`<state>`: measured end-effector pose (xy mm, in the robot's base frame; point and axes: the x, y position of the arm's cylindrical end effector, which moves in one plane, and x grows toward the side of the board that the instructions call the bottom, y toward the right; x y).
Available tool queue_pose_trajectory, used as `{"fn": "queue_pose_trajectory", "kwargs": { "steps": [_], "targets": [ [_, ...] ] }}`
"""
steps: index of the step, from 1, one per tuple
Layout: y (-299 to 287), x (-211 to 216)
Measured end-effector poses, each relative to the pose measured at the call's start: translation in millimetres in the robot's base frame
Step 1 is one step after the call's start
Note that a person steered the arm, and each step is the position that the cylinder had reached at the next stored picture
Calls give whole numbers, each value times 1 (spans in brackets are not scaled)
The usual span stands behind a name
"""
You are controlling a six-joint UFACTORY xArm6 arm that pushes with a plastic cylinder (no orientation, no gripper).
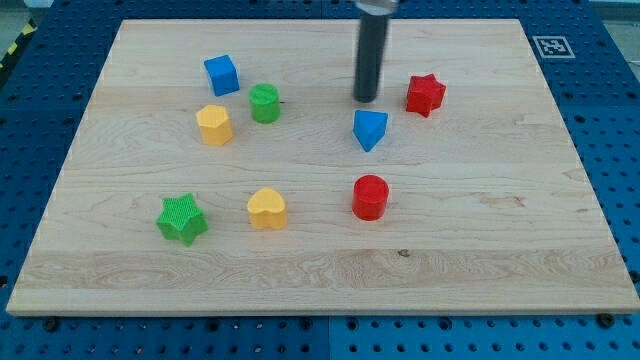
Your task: Push the green circle closer to the red star
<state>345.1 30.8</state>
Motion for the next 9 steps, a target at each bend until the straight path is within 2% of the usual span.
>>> {"fn": "queue_pose_trajectory", "kwargs": {
  "steps": [2,3,4,5,6,8,9],
  "targets": [
    [-130,-63],
    [-221,-63],
    [-285,-43],
    [-284,-23],
    [-250,-6],
    [-217,3],
    [-172,6]
  ]
}}
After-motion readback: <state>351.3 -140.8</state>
